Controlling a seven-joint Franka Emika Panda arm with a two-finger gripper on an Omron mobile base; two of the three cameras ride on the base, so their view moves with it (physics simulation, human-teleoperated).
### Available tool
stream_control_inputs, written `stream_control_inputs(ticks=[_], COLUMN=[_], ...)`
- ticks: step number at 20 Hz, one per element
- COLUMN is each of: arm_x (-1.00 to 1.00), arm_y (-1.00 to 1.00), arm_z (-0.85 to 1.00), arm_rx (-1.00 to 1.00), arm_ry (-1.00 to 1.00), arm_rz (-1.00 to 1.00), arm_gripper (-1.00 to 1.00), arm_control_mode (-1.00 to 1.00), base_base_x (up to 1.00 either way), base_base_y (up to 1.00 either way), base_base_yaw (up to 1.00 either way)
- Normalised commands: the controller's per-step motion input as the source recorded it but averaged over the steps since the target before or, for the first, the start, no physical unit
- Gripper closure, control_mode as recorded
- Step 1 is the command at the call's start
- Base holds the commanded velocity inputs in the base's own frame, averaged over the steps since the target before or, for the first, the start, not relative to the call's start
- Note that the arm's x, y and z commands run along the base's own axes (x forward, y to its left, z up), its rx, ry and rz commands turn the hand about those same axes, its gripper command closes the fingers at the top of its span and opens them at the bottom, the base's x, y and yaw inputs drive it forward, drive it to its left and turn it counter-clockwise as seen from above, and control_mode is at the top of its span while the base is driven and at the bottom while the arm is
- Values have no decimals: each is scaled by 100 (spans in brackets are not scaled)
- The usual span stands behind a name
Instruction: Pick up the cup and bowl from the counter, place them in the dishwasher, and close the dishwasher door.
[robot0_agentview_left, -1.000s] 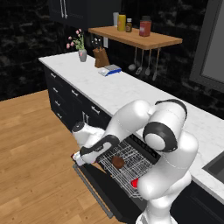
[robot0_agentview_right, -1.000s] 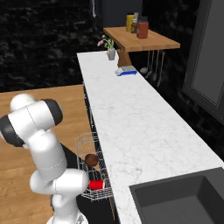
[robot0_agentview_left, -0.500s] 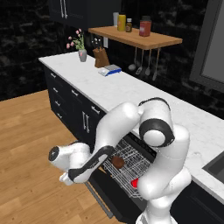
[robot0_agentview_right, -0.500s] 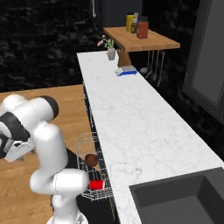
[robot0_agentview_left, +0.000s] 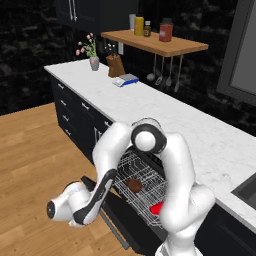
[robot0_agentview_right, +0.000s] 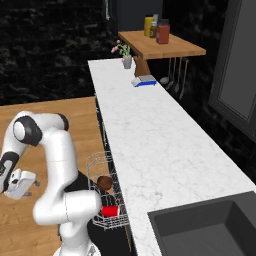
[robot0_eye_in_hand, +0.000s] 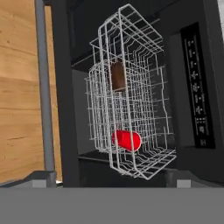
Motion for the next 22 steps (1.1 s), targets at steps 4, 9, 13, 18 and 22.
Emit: stream_control_inputs(ticks=[4, 9, 13, 18, 22], arm_x=[0, 7, 30, 38, 51], arm_y=[26, 16, 0, 0, 0], arm_z=[-59, -66, -78, -80, -80], arm_rx=[-24, -21, -18, -15, -6], arm_ry=[-6, -1, 0, 1, 7], arm_rz=[0, -1, -3, -3, -4], arm_gripper=[-100, -100, -100, -100, -100], arm_control_mode=[-100, -100, -100, -100, -100], base_base_x=[0, 0, 0, 0, 0], base_base_y=[0, 0, 0, 0, 0], base_base_yaw=[0, 0, 0, 0, 0])
